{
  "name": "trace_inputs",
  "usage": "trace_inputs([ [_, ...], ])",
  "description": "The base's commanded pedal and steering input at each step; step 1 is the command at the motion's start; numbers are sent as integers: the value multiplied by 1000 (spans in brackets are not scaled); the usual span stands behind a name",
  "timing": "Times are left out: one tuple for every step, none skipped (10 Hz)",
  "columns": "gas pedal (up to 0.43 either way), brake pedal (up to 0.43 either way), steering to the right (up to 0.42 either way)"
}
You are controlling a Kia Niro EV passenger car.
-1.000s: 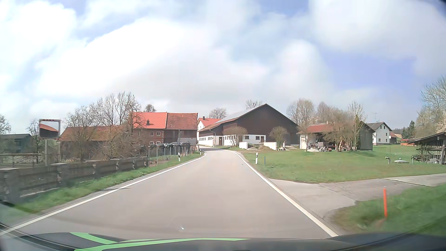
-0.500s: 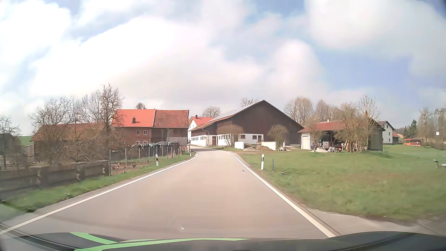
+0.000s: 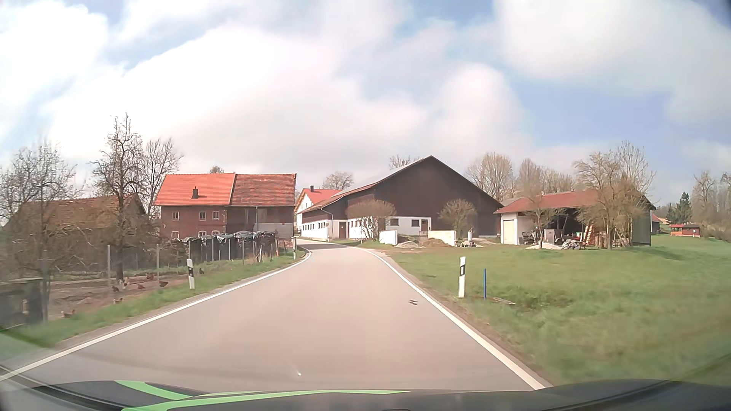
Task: Follow the waypoints while adhering to traffic rules and regulations
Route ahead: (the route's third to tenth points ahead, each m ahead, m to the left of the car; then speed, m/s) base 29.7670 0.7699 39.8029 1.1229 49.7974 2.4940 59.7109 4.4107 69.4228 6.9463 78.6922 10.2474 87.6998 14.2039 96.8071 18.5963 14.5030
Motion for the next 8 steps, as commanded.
trace_inputs([
  [177, 0, 9],
  [177, 0, 7],
  [177, 0, 6],
  [177, 0, 6],
  [169, 0, 6],
  [169, 0, 5],
  [157, 0, 4],
  [157, 0, -2],
])
